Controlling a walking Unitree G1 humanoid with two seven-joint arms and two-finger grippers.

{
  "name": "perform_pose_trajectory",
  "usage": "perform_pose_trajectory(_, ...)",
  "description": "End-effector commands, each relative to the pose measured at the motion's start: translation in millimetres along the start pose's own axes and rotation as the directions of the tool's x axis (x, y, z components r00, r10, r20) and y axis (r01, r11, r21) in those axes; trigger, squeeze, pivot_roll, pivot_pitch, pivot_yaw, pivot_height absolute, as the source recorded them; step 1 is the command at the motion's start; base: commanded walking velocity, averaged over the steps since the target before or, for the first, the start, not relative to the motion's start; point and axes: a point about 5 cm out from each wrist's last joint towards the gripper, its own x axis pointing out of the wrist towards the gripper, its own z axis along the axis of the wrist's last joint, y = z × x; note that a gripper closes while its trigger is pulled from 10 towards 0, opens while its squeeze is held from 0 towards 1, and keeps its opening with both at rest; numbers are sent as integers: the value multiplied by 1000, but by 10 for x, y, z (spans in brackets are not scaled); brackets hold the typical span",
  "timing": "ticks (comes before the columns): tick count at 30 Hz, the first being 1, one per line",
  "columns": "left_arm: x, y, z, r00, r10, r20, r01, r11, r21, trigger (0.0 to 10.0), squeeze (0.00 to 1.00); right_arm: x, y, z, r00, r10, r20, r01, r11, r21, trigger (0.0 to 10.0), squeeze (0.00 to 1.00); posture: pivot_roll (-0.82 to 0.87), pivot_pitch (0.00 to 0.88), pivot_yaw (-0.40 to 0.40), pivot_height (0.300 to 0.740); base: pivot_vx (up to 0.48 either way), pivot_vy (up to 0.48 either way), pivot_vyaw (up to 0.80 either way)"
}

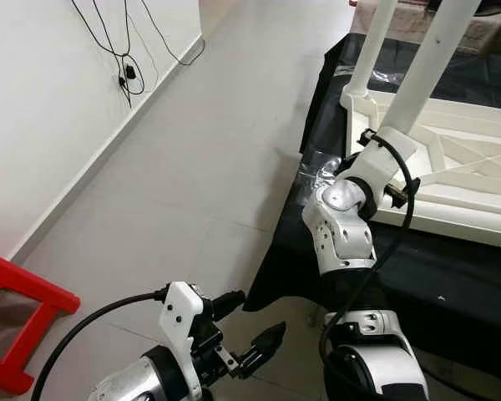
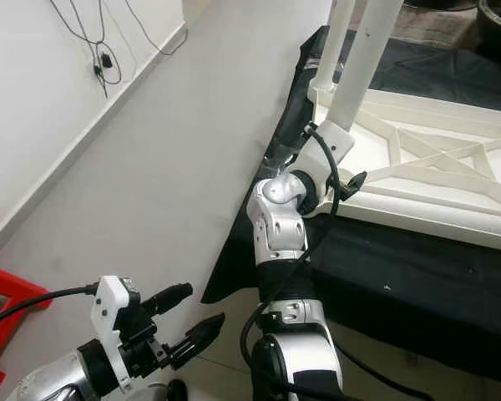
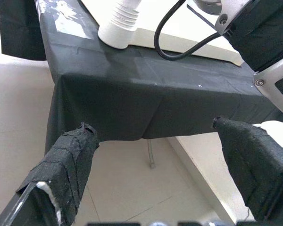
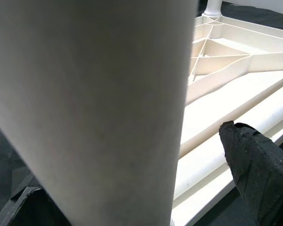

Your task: Building children table

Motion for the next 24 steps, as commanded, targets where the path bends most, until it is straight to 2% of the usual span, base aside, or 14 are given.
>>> perform_pose_trajectory(1, -6, -3, -62, 1000, -2, -23, 2, 1000, -16, 10000, 0, -150, 42, -117, 998, 29, -59, -27, 999, 37, 10000, 0, 130, 226, -22, 740, 0, 0, 0)
perform_pose_trajectory(6, -3, -1, -64, 1000, -3, -23, 3, 1000, -16, 10000, 0, -232, 74, -152, 986, 135, -94, -130, 990, 58, 10000, 0, 128, 225, -23, 740, 0, 0, 0)
perform_pose_trajectory(9, 1, 7, -68, 1000, -2, -23, 1, 1000, -15, 10000, 0, -351, 43, -239, 949, 286, -134, -281, 958, 54, 10000, 0, 127, 223, -24, 740, 0, 0, 0)
perform_pose_trajectory(12, 3, 13, -70, 1000, -1, -23, 1, 1000, -14, 10000, 0, -374, 15, -265, 940, 312, -139, -309, 950, 44, 10000, 0, 123, 218, -23, 740, 0, 0, 0)
perform_pose_trajectory(16, 7, 24, -75, 1000, -2, -25, 2, 1000, -12, 10000, 0, -394, -66, -319, 924, 354, -142, -355, 935, 21, 10000, 0, 123, 214, -23, 740, 0, 0, 0)
perform_pose_trajectory(18, 10, 49, -88, 1000, 1, -29, -1, 1000, -4, 10000, 0, -391, -155, -358, 891, 440, -115, -446, 894, -39, 10000, 0, 116, 193, -15, 740, 0, 0, 0)
perform_pose_trajectory(20, 17, 77, -99, 999, 2, -33, -2, 1000, 3, 10000, 0, -371, -233, -419, 866, 482, -135, -493, 868, -62, 10000, 0, 114, 180, -12, 740, 0, 0, 0)
perform_pose_trajectory(24, 25, 105, -112, 999, 5, -37, -5, 1000, 7, 10000, 0, -344, -302, -465, 852, 499, -157, -513, 855, -70, 10000, 0, 113, 166, -14, 740, 0, 0, 0)
